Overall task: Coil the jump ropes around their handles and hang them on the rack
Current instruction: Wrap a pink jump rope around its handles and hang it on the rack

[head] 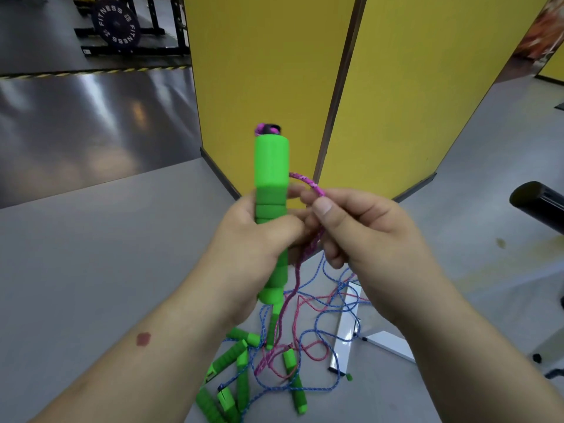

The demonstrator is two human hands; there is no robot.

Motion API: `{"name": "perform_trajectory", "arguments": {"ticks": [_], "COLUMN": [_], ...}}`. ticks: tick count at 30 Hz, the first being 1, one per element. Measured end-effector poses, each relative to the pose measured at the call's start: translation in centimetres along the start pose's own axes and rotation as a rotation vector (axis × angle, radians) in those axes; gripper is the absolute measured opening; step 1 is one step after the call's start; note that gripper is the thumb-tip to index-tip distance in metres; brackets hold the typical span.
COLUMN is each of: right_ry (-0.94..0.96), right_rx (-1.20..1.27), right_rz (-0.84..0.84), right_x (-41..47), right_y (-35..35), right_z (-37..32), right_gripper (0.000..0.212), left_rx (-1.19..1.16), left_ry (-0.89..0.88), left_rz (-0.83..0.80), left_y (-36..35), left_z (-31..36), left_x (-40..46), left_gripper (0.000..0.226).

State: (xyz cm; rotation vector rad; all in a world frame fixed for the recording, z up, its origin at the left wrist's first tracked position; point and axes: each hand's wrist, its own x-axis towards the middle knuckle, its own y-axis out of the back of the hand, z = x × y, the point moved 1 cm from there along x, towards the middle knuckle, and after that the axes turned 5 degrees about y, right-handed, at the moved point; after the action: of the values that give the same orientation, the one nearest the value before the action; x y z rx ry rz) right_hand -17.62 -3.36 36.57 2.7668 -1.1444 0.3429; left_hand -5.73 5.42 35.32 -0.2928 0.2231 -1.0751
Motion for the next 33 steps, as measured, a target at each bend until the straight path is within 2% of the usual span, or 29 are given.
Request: {"name": "perform_trajectory", "arguments": {"ticks": [4,7,11,17,23,26,29,31,33], "right_ry": [0.076,0.039,-0.007,-0.036,-0.036,-0.108,-0.276,-0.328,-0.287], "right_rx": [-0.093,-0.085,-0.031,-0.005,0.074,0.110,0.139,0.015,-0.098], "right_rz": [0.122,0.126,0.134,0.185,0.238,0.151,-0.060,-0.260,-0.346], "right_x": [0.0,-0.2,-0.3,-0.1,0.4,0.4,0.0,-0.5,-0.9], "right_y": [0.2,0.1,-0.1,0.2,0.9,0.6,0.1,-0.2,-0.4], "right_z": [-0.5,-0.3,0.1,0.3,0.5,1.2,1.4,1.6,1.7], "right_gripper": [0.019,0.018,0.014,0.014,0.008,0.014,0.022,0.020,0.014], "left_rx": [0.155,0.128,0.055,0.325,0.364,0.206,0.049,0.003,-0.026], "left_ry": [-0.028,-0.024,0.046,0.007,0.005,-0.009,-0.024,-0.032,-0.035], "left_rz": [0.020,0.090,0.062,0.037,0.026,0.075,0.154,0.197,0.211], "left_y": [-1.0,-1.0,-0.7,-0.9,-0.4,-0.3,0.5,1.1,1.7], "left_z": [-0.8,-0.5,0.1,-0.8,-0.6,-0.3,0.4,1.0,1.3], "left_x": [-0.4,-0.1,-0.1,-0.3,0.0,0.1,0.4,0.6,0.7], "left_gripper": [0.034,0.029,0.023,0.034,0.038,0.037,0.025,0.024,0.024]}}
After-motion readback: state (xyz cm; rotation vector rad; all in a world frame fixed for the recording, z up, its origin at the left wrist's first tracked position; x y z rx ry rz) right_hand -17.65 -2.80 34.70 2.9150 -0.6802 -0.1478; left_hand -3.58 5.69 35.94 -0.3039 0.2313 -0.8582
